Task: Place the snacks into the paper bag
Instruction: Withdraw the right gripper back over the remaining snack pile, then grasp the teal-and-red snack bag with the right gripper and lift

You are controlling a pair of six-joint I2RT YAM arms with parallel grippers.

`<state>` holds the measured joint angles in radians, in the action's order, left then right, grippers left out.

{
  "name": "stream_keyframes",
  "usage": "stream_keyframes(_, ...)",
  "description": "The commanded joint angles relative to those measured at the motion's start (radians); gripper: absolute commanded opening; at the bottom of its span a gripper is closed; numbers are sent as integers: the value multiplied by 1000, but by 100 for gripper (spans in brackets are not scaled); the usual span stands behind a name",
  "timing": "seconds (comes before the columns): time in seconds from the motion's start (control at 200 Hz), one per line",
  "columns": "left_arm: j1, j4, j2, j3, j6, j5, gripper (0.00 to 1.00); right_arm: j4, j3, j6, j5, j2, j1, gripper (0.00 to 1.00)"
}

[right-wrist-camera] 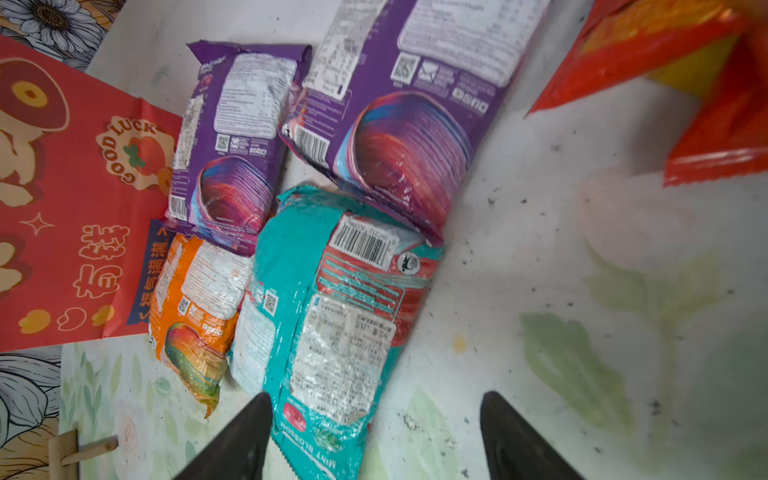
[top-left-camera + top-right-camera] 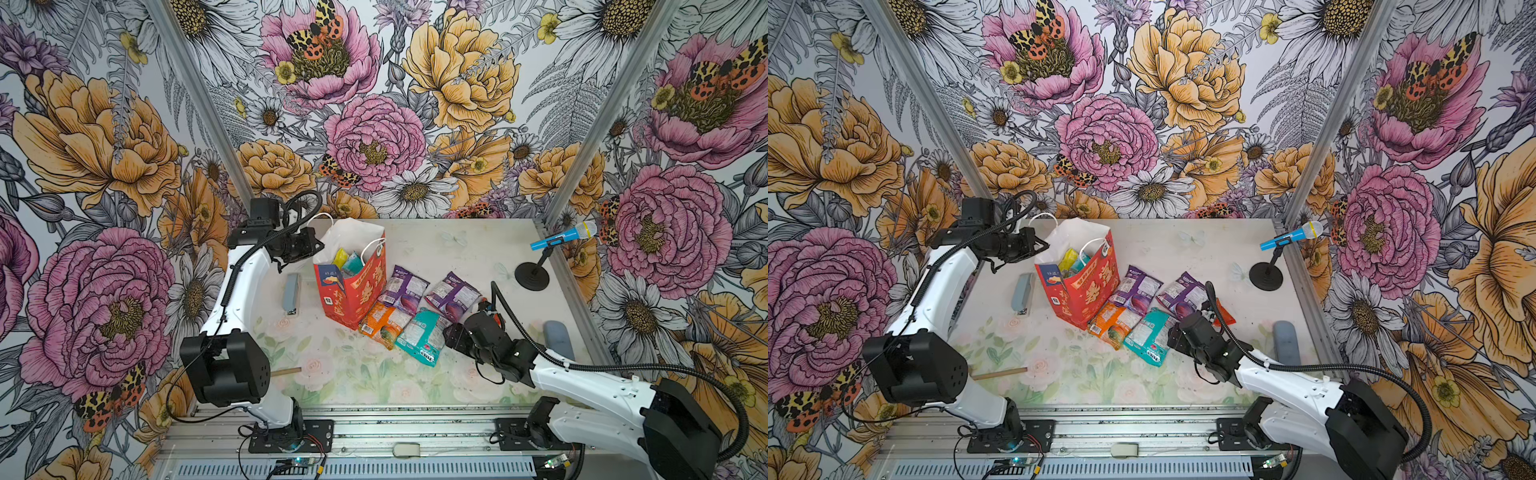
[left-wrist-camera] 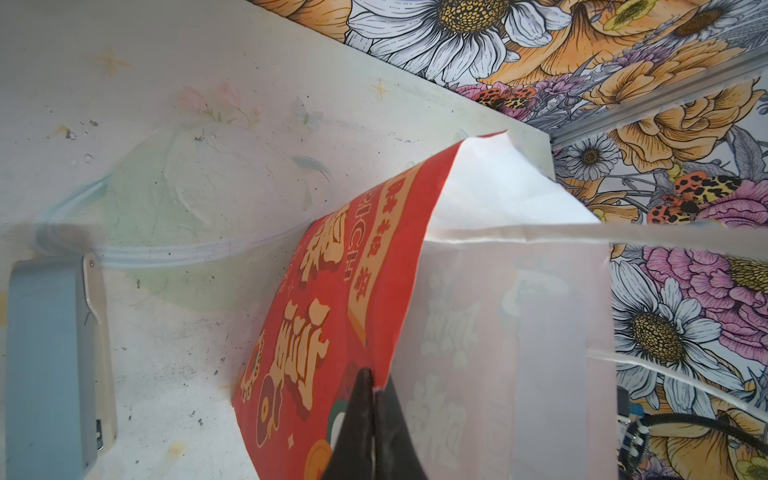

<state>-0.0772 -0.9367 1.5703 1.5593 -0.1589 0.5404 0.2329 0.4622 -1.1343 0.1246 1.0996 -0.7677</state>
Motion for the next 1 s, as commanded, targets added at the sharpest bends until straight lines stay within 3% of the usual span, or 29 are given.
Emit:
stream_keyframes(0.0,-8,8,-21,-13,-10,-1,0,-100,-16,-54,-43,41,-15,78)
stream_keyframes(0.801,-8,7,-26,-13,-9,0,0,-496,-36,-151,-147,326,-20,74)
stream_keyframes(0.911,-7,7,-27,-13,-11,1,0,-558,-23,-153,-171,374,-19,71)
stream_keyframes(0.996,-6,7,-27,-13,-9,2,0,-587,-12,-154,-180,402,-20,63)
